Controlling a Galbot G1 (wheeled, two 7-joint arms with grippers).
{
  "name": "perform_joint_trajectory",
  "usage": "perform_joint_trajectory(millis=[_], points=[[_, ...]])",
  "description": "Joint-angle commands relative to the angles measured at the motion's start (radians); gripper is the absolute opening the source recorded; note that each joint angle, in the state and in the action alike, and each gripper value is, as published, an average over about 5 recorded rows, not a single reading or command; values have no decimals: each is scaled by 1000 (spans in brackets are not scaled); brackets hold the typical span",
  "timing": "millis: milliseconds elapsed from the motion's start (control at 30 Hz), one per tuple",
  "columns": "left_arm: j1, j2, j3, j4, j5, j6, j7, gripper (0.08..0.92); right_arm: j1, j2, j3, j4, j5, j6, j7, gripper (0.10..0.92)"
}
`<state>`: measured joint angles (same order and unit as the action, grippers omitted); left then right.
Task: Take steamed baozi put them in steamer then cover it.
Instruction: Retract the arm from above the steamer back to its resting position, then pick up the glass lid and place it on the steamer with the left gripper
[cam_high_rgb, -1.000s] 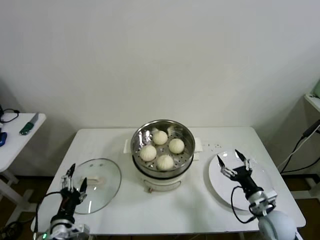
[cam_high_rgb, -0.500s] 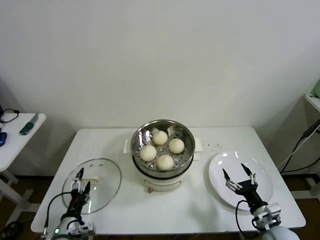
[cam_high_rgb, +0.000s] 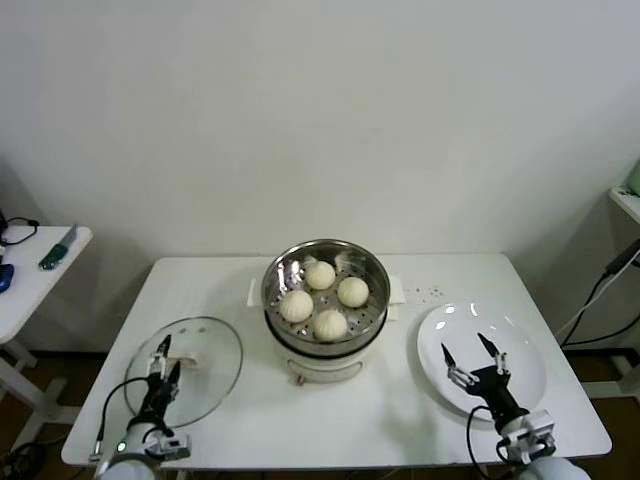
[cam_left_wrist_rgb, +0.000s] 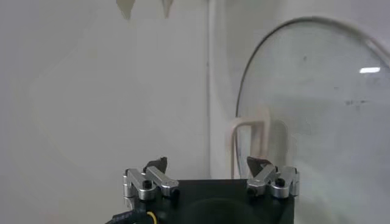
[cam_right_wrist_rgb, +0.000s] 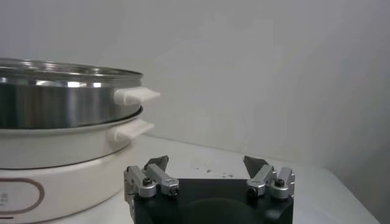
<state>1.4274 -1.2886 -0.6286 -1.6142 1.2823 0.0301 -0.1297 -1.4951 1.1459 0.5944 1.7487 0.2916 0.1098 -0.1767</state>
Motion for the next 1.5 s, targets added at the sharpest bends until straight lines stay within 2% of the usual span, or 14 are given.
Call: perform_joint_trajectory(millis=[33, 600, 700, 1167, 1367, 1500], points=[[-67, 6, 8, 65, 2, -6, -16, 823, -3, 12, 0, -10, -23, 2, -5, 823], [-122, 17, 30, 122, -18, -12, -32, 814, -1, 57, -14, -33, -89, 18, -26, 823], [-123, 13, 31, 128, -20, -17, -32, 756, 2, 62, -17, -35, -94, 18, -28, 823], [-99, 10, 30, 97, -42, -18, -28, 350, 10, 84, -17, -41, -103, 21, -32, 823], [-60, 28, 22, 8, -58, 6, -23, 184, 16, 76, -13, -45, -100, 20, -33, 823], [1, 50, 18, -104, -75, 84, -23, 151, 28, 62, -10, -53, -97, 19, -31, 823]])
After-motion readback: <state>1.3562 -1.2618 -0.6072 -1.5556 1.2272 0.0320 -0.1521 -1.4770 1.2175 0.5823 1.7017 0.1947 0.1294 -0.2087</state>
